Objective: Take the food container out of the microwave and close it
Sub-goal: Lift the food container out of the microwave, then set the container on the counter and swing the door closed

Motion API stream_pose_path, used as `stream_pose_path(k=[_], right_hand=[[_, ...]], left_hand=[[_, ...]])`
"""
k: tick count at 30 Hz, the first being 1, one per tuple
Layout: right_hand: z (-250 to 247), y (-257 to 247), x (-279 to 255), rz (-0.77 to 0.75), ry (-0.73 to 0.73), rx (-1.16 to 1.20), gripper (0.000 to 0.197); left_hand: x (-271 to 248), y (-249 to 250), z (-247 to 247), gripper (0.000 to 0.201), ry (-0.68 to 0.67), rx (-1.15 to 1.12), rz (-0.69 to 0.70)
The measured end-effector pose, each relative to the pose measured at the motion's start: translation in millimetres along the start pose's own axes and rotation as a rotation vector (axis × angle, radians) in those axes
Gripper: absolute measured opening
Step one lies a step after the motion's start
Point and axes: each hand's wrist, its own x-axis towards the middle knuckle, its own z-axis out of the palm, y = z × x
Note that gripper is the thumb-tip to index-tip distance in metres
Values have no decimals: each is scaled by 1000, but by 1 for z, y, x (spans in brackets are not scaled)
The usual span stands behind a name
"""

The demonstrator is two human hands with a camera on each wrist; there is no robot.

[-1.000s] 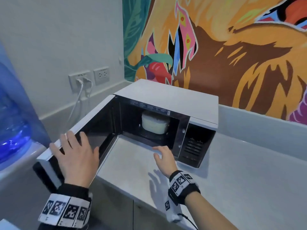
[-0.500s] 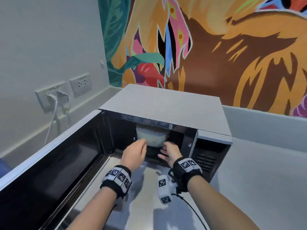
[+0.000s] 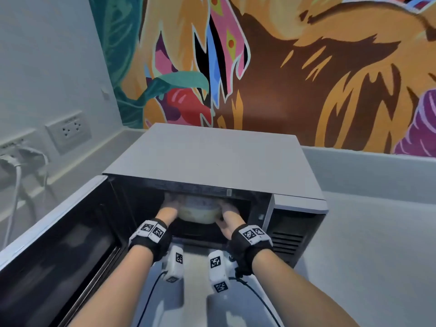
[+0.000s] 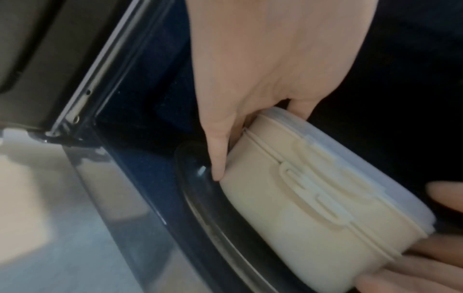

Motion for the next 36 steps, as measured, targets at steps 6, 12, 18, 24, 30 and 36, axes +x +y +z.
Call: stream_pose_path(k=[6,12,18,24,30,36], right_hand=[[-27,34,-51,-97,-229,158,35],[-118,97,-122,-97,-225,0,33],[-230,117,-169,-172,93,34,15],[-307,118,-185,-170,299,12,30],[-336,114,-180,-125,350,-43,35],[-336,112,-169,-182,547,-272,57]], left_hand=[[-85,-19,12,46,199,-384,216],[-188,-53,85,54,156,-322,217],[-244,-34,187,64,-163,-340,218],[-264,-5,264,65,-373,-395,226],[-252,-11,307,71,-486,-416,215],[-299,10,231,74,-307,-150,449]])
